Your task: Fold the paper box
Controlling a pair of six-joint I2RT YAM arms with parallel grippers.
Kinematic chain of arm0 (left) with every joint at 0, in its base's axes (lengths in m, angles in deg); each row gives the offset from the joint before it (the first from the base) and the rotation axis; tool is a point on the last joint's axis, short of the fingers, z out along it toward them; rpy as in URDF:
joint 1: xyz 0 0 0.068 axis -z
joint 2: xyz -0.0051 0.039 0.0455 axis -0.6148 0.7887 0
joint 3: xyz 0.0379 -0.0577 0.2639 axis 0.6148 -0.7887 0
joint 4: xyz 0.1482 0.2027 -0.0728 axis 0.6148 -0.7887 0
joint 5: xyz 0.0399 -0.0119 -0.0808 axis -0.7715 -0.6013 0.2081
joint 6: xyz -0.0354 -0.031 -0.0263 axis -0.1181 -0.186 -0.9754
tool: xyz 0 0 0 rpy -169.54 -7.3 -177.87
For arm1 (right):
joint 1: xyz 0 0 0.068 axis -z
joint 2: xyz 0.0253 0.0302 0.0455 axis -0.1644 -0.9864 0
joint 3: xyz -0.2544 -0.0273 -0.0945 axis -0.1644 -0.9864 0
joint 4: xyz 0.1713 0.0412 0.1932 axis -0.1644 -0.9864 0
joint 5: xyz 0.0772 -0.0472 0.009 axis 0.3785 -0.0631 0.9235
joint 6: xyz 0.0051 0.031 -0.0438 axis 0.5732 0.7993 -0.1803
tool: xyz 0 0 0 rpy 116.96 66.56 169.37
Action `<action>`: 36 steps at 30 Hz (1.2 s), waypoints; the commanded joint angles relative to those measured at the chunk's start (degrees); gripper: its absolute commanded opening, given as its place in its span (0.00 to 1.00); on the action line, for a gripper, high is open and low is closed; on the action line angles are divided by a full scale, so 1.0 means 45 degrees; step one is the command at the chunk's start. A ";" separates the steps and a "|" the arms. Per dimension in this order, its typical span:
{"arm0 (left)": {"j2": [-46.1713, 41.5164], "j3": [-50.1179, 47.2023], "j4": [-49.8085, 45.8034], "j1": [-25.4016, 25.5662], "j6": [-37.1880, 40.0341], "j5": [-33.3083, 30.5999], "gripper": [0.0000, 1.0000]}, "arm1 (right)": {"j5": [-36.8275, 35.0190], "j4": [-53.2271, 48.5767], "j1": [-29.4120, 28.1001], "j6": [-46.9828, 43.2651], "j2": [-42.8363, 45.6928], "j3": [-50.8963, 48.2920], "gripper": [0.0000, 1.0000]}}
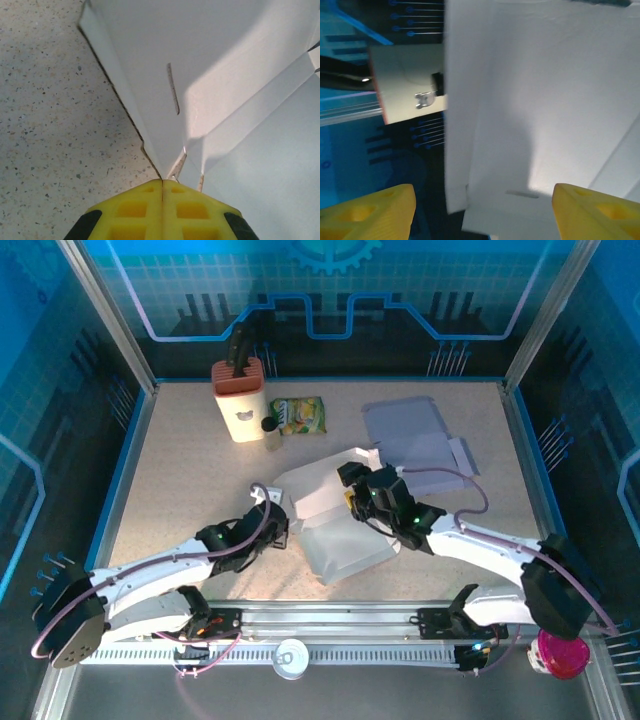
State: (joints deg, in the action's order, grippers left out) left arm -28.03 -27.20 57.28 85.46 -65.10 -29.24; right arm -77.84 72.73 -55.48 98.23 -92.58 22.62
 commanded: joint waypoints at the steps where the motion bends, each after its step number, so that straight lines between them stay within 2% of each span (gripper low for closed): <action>1: -0.0065 0.0472 -0.0778 0.0019 -0.0828 0.0215 0.00 | -0.1759 0.1395 -0.0588 -0.0406 0.0606 -0.0121 0.78; 5: -0.0402 0.0233 -0.0407 0.0011 -0.0261 0.0193 0.00 | -0.1153 0.1605 -0.0500 0.0036 -0.0092 0.0289 0.79; 8: -0.0935 0.0014 -0.0089 0.0043 0.0677 0.0111 0.00 | 0.0314 -0.1020 -0.0088 0.0291 -0.0706 0.1890 0.78; 11: -0.1611 -0.0410 0.0431 0.0092 0.1758 -0.0116 0.00 | 0.0893 -0.3968 -0.0001 0.0364 -0.1241 0.3626 0.75; 16: -0.2393 -0.0913 0.1336 0.0369 0.3547 -0.0467 0.00 | 0.1498 -0.4907 0.0415 0.0378 -0.1722 0.4392 0.76; 18: -0.2419 -0.0989 0.1472 0.0415 0.3764 -0.0685 0.00 | 0.1860 -0.5402 0.0640 0.0205 -0.1974 0.4867 0.76; 20: -0.2151 -0.0488 0.0556 0.0234 0.2963 -0.1083 0.00 | 0.2270 -0.6431 0.0865 -0.0067 -0.2326 0.5585 0.77; 21: -0.2025 -0.0114 -0.0210 -0.0074 0.1966 -0.0897 0.00 | 0.2351 -0.6773 0.0895 -0.0267 -0.2449 0.5822 0.77; 22: -0.1917 0.0247 -0.1164 -0.0659 0.0335 -0.0522 0.05 | 0.2301 -0.6914 0.0906 -0.0391 -0.2479 0.5871 0.77; 23: -0.1836 0.0397 -0.1748 -0.1343 -0.1120 0.0497 0.11 | 0.2238 -0.6934 0.0883 -0.0408 -0.2473 0.5785 0.77; 24: -0.1657 0.0354 -0.1828 -0.2210 -0.2203 0.2297 0.16 | 0.2203 -0.6850 0.0876 -0.0390 -0.2461 0.5615 0.77; 25: -0.1494 0.0257 -0.1687 -0.2727 -0.3078 0.3479 0.21 | 0.2192 -0.6676 0.0879 -0.0398 -0.2408 0.5401 0.76; 26: -0.1372 0.0242 -0.1638 -0.2826 -0.3698 0.3826 0.26 | 0.2132 -0.6563 0.0872 -0.0414 -0.2324 0.5178 0.76; 29: -0.0905 0.0601 -0.1811 -0.3039 -0.5190 0.4007 0.46 | 0.1857 -0.6369 0.0890 -0.0494 -0.2085 0.4743 0.75; 30: -0.0583 0.0958 -0.2099 -0.3173 -0.5614 0.4182 0.50 | 0.1828 -0.6340 0.0874 -0.0578 -0.2031 0.4676 0.75; 33: 0.0607 0.1805 -0.2469 -0.3645 -0.6372 0.5027 0.51 | 0.1825 -0.6216 0.0891 -0.0791 -0.1967 0.4611 0.75; 36: 0.1541 0.1987 -0.2009 -0.3931 -0.6363 0.5205 0.51 | 0.1986 -0.5884 0.0905 -0.0850 -0.1923 0.4457 0.75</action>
State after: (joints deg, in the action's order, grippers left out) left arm -23.69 -19.95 49.17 68.98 -88.92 -10.08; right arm -68.93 45.56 -51.66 95.93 -102.94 43.58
